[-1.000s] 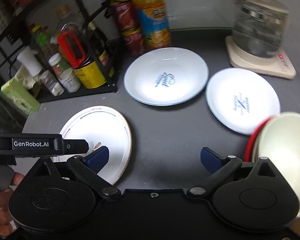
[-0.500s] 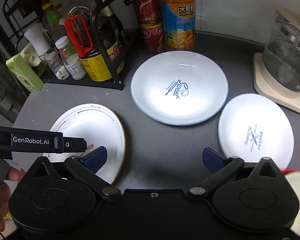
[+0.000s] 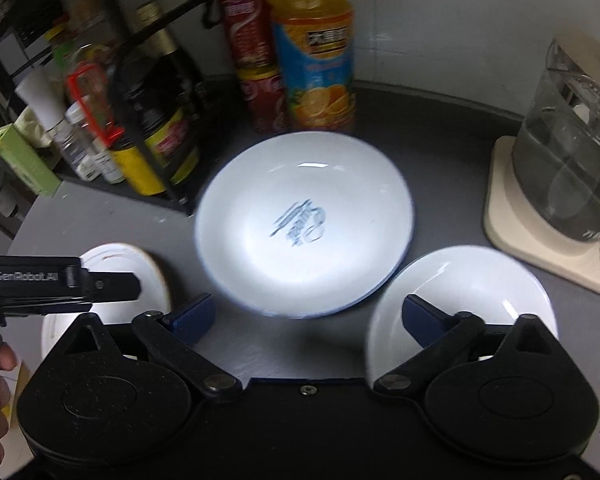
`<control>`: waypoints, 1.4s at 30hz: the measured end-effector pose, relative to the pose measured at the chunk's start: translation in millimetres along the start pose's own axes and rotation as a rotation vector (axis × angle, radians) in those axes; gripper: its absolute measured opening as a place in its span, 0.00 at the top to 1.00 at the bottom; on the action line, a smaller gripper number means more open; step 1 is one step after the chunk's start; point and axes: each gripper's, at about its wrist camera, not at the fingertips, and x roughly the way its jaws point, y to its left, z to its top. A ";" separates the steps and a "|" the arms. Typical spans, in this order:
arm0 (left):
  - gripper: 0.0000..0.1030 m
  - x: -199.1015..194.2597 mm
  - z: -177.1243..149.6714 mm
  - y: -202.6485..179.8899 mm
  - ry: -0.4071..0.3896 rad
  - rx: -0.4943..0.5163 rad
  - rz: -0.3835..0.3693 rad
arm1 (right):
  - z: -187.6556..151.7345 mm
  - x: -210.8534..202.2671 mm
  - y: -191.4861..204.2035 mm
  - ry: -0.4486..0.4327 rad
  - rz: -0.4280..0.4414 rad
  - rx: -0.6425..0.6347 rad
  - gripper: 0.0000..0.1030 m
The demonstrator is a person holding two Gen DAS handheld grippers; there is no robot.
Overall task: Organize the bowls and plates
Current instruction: 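Move the right tool toward the white 'Sweet' plate, then grasp the rim of the 'Sweet' plate with the right tool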
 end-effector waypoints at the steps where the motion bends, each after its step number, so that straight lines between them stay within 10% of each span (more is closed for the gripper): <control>1: 0.29 2.7 1.5 -0.6 -0.006 -0.012 -0.007 | 2.8 3.4 -5.7 0.000 -0.003 0.005 0.15; 17: 0.60 64.0 24.5 -12.0 -0.018 -0.117 -0.066 | 35.7 60.6 -67.8 0.025 -0.068 0.053 0.52; 42: 0.93 108.8 50.2 -22.1 0.052 -0.070 -0.087 | 39.0 95.6 -82.2 0.043 0.007 0.177 0.86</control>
